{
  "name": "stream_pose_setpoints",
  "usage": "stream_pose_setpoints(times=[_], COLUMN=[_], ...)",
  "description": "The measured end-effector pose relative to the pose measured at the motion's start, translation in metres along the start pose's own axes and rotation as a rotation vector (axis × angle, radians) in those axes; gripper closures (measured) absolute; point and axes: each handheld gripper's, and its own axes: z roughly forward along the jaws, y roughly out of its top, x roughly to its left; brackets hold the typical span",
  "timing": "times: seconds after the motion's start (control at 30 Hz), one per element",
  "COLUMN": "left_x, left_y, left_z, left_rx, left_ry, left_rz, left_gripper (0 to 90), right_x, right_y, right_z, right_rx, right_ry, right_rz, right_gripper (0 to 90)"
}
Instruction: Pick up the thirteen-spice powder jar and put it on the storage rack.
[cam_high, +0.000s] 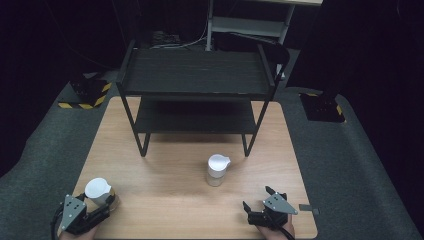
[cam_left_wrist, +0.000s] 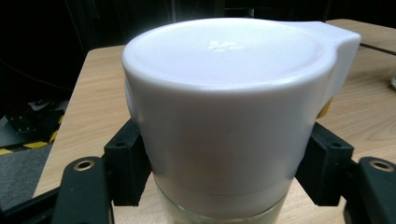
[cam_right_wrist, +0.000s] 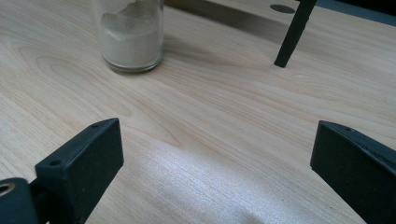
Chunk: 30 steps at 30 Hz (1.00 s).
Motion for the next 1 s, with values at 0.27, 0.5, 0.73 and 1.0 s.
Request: stream_pose_setpoints(times=[0.27,0.5,0.73,1.0], left_x=[-0.001,-0.003,-0.004,-0.008], left_y=[0.012,0.023,0.035,0.049], left_z=[0.002,0.006,0.009,0.014], left_rx=[-0.011,-0.029,-0.047,-0.067], left_ry=[-0.033,-0.06,-0.088,-0.117], left_rz=[0.024,0.035,0.031,0.047], left_gripper=[30.2,30.2,30.2,30.1], right_x=[-0.002,-0.007,-0.006,-0.006], right_y=[0.0,0.001,0.001,0.002], right_z=[-0.001,0.0,0.0,0.0], right_rx=[0.001,0.009,0.011,0.015], right_ry=[0.008,0.031,0.026,0.024], right_rz=[0.008,0.018,0.015,0.008], right_gripper=[2.2,2.9,1.3,0.1])
